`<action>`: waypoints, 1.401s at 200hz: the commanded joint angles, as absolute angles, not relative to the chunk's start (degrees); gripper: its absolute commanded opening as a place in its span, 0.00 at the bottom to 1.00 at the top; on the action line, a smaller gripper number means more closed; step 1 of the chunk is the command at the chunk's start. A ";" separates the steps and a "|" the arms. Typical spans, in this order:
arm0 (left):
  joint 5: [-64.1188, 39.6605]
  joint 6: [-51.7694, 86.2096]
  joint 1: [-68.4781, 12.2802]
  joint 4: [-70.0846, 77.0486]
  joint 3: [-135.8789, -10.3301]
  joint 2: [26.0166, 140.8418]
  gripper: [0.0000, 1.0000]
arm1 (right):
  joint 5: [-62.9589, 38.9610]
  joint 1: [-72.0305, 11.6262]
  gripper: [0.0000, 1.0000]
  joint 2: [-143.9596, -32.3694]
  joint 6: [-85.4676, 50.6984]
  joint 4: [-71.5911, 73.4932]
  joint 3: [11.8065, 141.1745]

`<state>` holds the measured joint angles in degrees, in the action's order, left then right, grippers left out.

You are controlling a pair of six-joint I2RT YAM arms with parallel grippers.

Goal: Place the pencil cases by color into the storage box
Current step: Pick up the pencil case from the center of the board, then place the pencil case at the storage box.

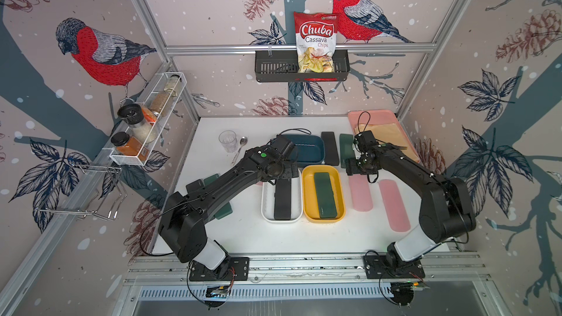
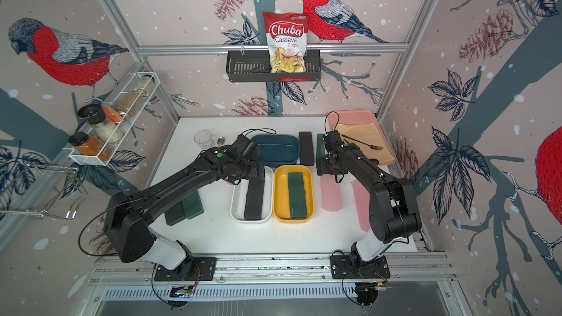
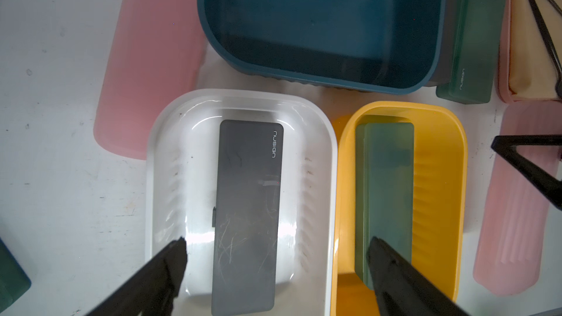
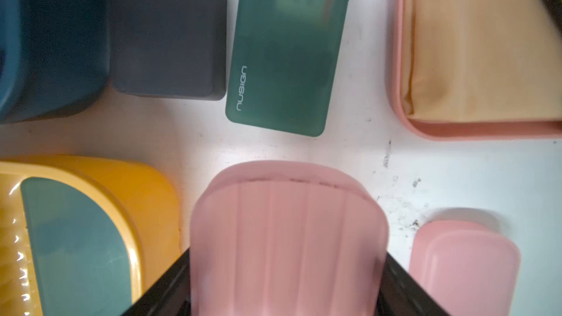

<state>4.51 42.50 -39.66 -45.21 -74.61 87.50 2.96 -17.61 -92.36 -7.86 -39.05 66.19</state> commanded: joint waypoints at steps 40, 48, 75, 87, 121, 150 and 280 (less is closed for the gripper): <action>2.73 42.29 -37.37 -41.68 -71.87 84.63 0.96 | -0.73 -17.66 0.62 -92.84 3.48 -42.40 73.14; 2.56 42.37 -37.05 -41.36 -71.44 84.27 0.97 | -1.97 -17.60 0.62 -93.27 4.73 -42.61 74.47; 2.36 42.85 -36.32 -40.96 -70.50 83.29 0.96 | -4.80 -18.80 0.61 -95.01 9.07 -42.63 79.16; 2.29 42.96 -36.06 -40.91 -70.24 82.98 0.96 | -5.39 -19.82 0.61 -95.86 11.38 -42.52 80.99; 2.04 43.07 -35.34 -40.96 -69.74 82.28 0.96 | -6.83 -22.37 0.61 -99.79 16.67 -43.06 87.02; 2.03 43.20 -34.73 -41.11 -69.52 81.70 0.96 | -7.13 -24.63 0.62 -103.26 20.91 -42.95 91.86; 5.03 44.77 -32.52 -42.25 -67.54 77.88 0.97 | -12.22 -31.71 0.62 -119.34 36.94 -43.37 113.67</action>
